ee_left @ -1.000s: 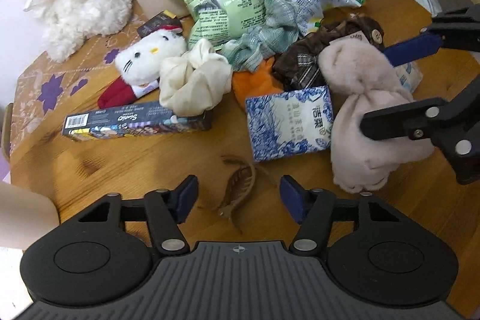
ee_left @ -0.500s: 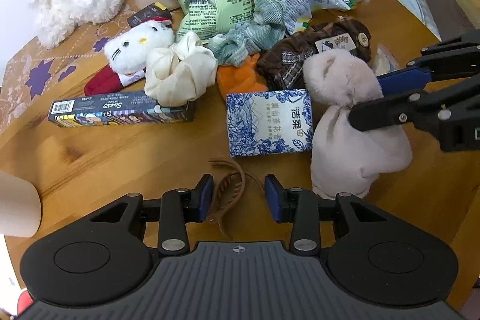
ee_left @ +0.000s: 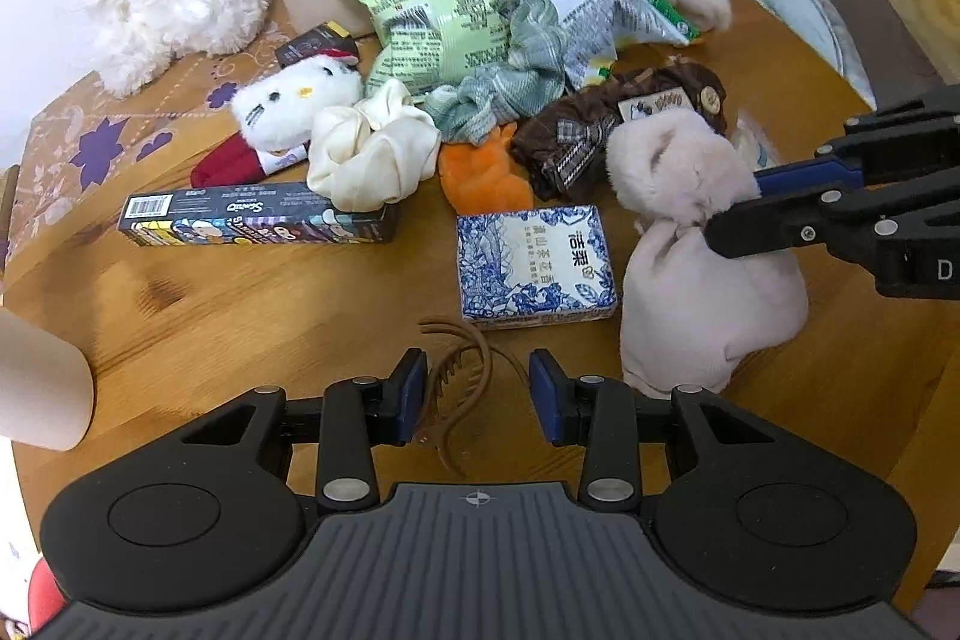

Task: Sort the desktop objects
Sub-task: 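Carry the hair clip and sock into the beige bin and release both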

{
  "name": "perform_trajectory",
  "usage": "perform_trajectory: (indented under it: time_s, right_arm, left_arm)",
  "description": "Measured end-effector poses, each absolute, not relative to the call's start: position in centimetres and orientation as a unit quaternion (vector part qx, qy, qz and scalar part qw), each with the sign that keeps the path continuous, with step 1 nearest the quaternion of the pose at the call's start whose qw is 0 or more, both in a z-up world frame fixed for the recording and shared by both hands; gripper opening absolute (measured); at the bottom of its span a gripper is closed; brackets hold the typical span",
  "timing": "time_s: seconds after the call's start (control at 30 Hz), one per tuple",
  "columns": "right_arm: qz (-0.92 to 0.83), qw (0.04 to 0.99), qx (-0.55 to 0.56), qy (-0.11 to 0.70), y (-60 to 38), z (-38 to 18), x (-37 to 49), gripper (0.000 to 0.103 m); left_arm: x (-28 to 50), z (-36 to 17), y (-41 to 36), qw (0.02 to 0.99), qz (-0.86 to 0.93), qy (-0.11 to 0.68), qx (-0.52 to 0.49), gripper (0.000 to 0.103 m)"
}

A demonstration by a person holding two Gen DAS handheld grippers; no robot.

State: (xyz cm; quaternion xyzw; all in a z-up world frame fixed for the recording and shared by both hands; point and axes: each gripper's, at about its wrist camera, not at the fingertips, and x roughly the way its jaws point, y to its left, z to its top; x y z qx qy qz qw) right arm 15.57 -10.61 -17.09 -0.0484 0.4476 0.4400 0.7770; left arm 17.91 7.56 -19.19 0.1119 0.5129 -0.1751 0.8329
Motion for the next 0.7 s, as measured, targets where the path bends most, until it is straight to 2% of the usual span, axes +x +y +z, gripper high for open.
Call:
perform_trajectory:
  time_s: [0.33, 0.7]
  right_arm:
    - [0.441, 0.79, -0.008, 0.425, -12.8, -14.3, 16.1, 0.013]
    - [0.395, 0.827, 0.048, 0.398, -16.2, -11.2, 21.1, 0.014]
  left_arm:
    - [16.8, -15.6, 7.8, 0.859, -0.191, 0.464, 0.101, 0.038]
    - [19.3, -11.5, 8.2, 0.885, -0.184, 0.412, 0.113, 0.038]
